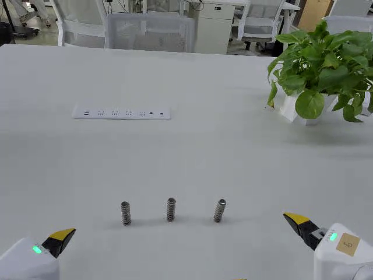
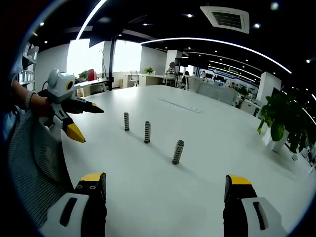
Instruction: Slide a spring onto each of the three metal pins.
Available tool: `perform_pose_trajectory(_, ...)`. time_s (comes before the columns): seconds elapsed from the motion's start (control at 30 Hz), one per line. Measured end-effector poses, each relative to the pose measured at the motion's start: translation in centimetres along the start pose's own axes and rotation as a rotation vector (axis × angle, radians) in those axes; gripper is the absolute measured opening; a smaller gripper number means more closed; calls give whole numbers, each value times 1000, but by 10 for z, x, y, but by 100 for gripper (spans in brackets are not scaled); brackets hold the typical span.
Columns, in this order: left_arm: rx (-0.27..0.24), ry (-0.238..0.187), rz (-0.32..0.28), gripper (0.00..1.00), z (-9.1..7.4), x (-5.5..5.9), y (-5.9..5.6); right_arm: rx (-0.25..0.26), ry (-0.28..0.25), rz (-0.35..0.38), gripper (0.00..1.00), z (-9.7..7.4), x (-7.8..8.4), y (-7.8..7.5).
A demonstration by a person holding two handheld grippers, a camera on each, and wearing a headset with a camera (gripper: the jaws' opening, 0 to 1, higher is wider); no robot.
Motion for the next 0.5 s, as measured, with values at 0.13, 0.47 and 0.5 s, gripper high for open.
perform_pose_trajectory(0.13,6,4,6,97,0,0,-1,3,-1,-7,100,0,-1,0)
perform_pose_trajectory(0.47,-13,-8,7,97,-2,-3,3,4,-18,-9,100,-1,-5,0)
perform_pose_trajectory(0.5,-10,-7,9,97,-3,-3,1,2,-16,-6,100,-1,-4,0)
Point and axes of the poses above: the centre of the closed fingertips' face, and the gripper's own axes: z roughly forward along the fingers, y roughly to its left, x roughly out of its underside, the point moved 6 cm from there along -z, roughly backward along the fingers, and after that the axes turned 1 degree about -x, right-handed, at the moved point
